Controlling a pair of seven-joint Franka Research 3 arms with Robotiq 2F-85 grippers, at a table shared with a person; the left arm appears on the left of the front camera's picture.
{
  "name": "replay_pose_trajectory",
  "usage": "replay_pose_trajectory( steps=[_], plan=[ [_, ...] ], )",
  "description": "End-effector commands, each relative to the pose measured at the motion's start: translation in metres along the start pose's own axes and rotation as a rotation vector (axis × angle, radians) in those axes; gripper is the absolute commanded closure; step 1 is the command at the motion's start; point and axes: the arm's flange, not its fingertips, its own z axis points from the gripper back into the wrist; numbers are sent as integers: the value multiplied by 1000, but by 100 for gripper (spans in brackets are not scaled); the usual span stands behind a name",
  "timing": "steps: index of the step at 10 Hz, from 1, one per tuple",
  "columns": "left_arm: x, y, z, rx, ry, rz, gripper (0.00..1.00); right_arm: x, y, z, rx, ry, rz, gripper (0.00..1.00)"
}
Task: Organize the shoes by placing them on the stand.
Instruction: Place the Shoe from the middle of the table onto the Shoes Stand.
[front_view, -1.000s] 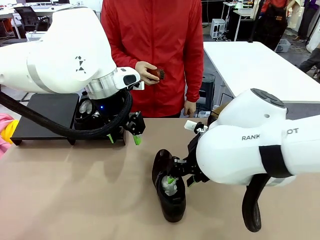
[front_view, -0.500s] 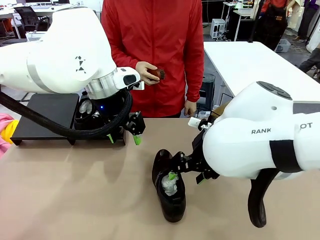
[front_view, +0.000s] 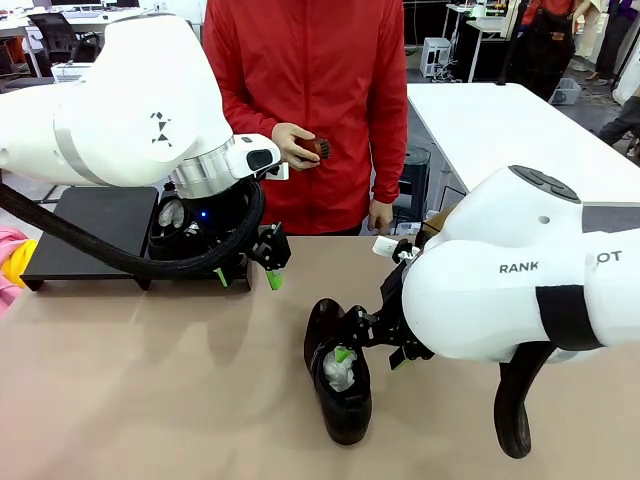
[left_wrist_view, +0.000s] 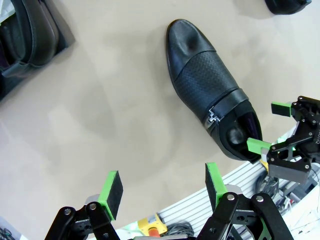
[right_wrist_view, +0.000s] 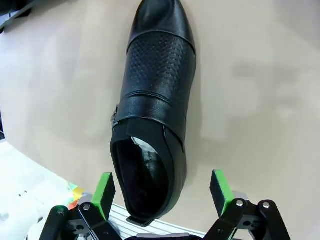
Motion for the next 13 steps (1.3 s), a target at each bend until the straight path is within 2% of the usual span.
replay_pose_trajectory(
  steps=[1,2,3,6,9,11,12,13],
  plan=[
    [0,2,3,11,3,-9,14,0,0,0,0,0,0,0],
    [0,0,0,0,0,0,14,-4,-8,20,16,-20,-19,0],
    [5,-14,-19,1,-1,2,14,-4,-23,42,-27,-78,-92,0],
    [-2,-90,-41,92,-112,-33,14,-6,-71,88,-29,-203,-248,0],
    [-8,-155,-55,60,-190,-26,14,-10,-126,113,-107,-309,-468,0],
    [-10,-191,-70,147,-157,162,14,-12,-148,119,-151,-350,-572,0],
    [-6,-198,-81,132,-94,214,14,64,-107,139,-81,-306,-444,0],
    [0,-199,-90,96,-63,288,14,64,-107,139,-81,-306,-444,0]
  ],
)
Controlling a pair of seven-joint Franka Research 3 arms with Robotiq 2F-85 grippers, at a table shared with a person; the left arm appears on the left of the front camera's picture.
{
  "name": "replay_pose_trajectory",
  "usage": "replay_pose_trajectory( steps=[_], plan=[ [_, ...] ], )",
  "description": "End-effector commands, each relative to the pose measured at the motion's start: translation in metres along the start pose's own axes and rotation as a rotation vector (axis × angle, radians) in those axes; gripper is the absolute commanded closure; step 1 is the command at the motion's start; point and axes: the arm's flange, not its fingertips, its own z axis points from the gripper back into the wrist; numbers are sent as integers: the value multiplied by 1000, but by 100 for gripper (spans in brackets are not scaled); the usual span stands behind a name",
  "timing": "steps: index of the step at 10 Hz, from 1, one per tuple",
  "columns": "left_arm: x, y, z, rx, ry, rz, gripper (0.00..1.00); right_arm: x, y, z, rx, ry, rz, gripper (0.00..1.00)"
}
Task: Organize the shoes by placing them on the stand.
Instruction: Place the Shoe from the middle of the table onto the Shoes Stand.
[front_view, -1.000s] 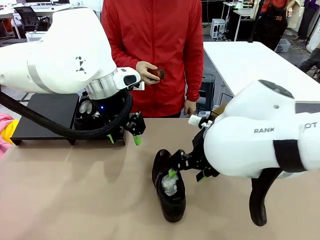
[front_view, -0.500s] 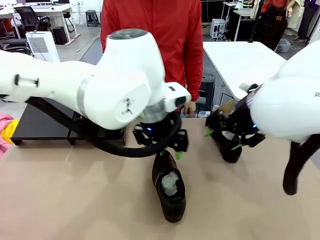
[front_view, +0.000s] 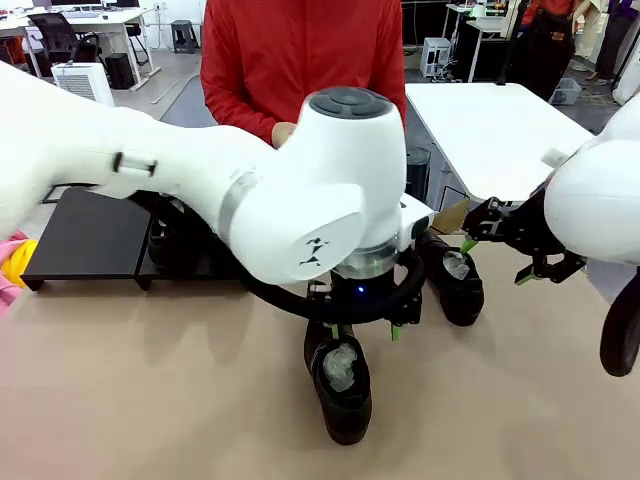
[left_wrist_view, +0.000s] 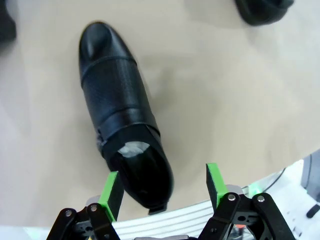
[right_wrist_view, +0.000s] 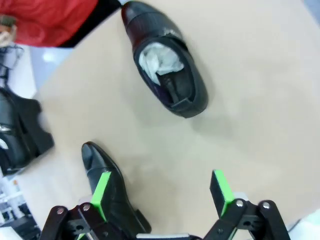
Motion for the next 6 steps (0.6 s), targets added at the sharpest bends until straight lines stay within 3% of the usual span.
replay_pose_trajectory(
  steps=[1,6],
  plan=[
    [19,-19,-14,-49,67,100,14,-8,8,-3,29,20,41,0],
    [30,-25,-44,-11,119,192,14,-8,8,-3,29,20,41,0]
  ],
)
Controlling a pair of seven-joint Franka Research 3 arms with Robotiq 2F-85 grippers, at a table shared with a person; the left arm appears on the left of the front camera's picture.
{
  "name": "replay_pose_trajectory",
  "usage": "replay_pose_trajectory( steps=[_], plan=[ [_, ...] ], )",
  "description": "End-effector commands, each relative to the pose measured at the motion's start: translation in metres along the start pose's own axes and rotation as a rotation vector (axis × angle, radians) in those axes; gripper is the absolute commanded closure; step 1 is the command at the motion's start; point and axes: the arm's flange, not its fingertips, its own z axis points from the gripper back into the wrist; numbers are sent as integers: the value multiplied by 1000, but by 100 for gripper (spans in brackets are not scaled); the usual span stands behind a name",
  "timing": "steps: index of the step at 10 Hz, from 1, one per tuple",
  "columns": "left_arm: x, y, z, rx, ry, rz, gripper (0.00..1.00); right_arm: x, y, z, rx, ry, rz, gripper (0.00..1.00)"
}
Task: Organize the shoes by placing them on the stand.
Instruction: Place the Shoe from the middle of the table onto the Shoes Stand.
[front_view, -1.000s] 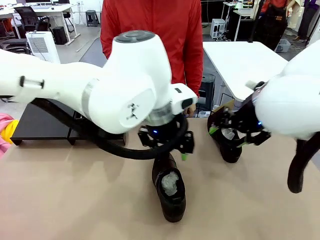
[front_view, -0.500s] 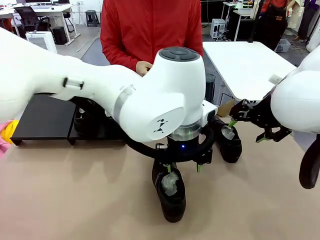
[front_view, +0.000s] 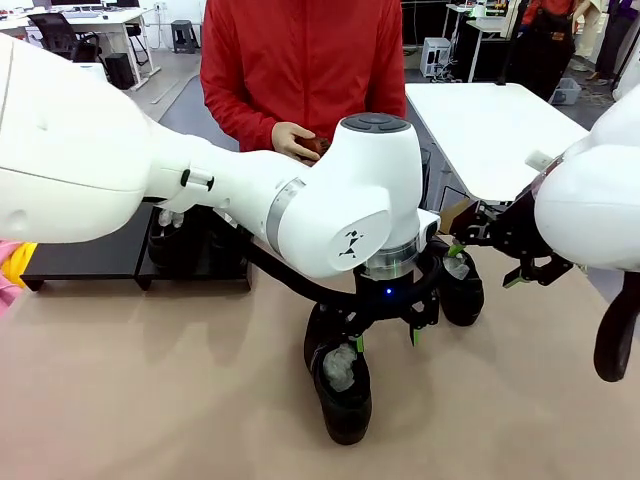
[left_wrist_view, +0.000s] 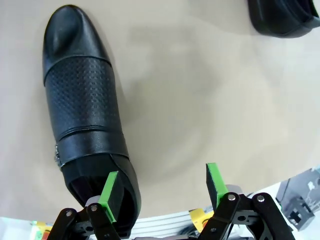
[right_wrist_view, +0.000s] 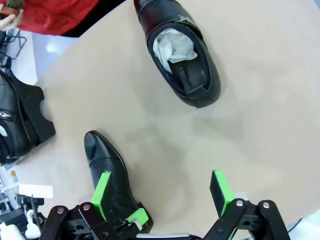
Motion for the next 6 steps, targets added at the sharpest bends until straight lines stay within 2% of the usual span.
replay_pose_trajectory(
  steps=[1,6],
  plan=[
    [-4,-4,-4,35,14,61,14,3,-1,-1,19,3,10,0],
    [-13,-4,-21,121,48,91,14,3,-1,-1,19,3,10,0]
  ],
)
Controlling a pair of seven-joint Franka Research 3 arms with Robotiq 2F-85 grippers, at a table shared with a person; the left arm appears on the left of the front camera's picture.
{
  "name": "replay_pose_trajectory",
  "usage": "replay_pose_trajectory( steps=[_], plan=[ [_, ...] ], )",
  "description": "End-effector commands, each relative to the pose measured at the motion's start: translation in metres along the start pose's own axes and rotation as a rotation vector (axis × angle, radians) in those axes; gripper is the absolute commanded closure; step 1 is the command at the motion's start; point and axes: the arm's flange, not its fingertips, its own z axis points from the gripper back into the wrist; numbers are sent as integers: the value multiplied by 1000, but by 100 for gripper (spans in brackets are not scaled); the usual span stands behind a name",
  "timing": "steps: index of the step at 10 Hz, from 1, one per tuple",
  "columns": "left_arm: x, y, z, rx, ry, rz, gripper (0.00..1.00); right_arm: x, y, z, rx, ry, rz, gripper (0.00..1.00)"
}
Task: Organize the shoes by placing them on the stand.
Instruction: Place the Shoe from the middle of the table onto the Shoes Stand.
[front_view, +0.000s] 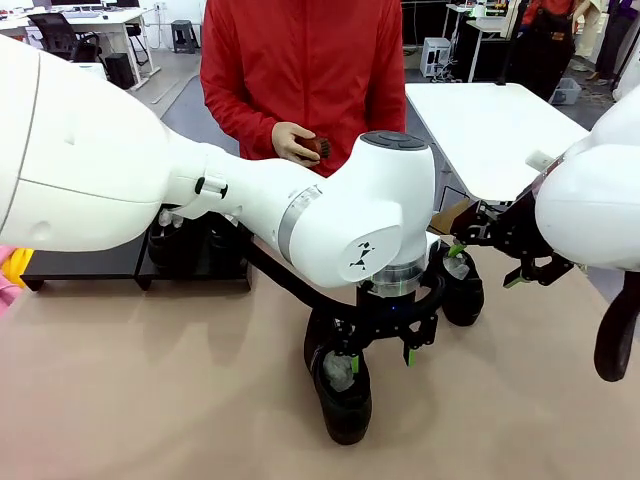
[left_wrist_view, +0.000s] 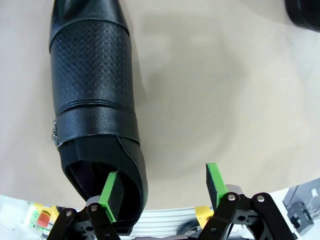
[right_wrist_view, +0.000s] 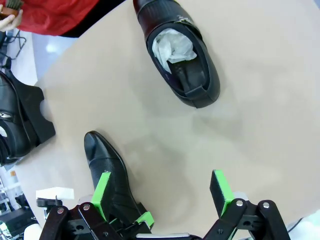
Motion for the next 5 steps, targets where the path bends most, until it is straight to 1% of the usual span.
replay_pose_trajectory(
  steps=[1,4,5],
  plan=[
    [2,-1,-5,23,-8,35,14,2,-1,-1,19,2,12,0],
    [7,5,-16,16,-52,33,14,2,-1,-1,19,2,12,0],
    [8,6,-19,30,-29,34,14,2,-1,-1,19,2,12,0]
  ],
)
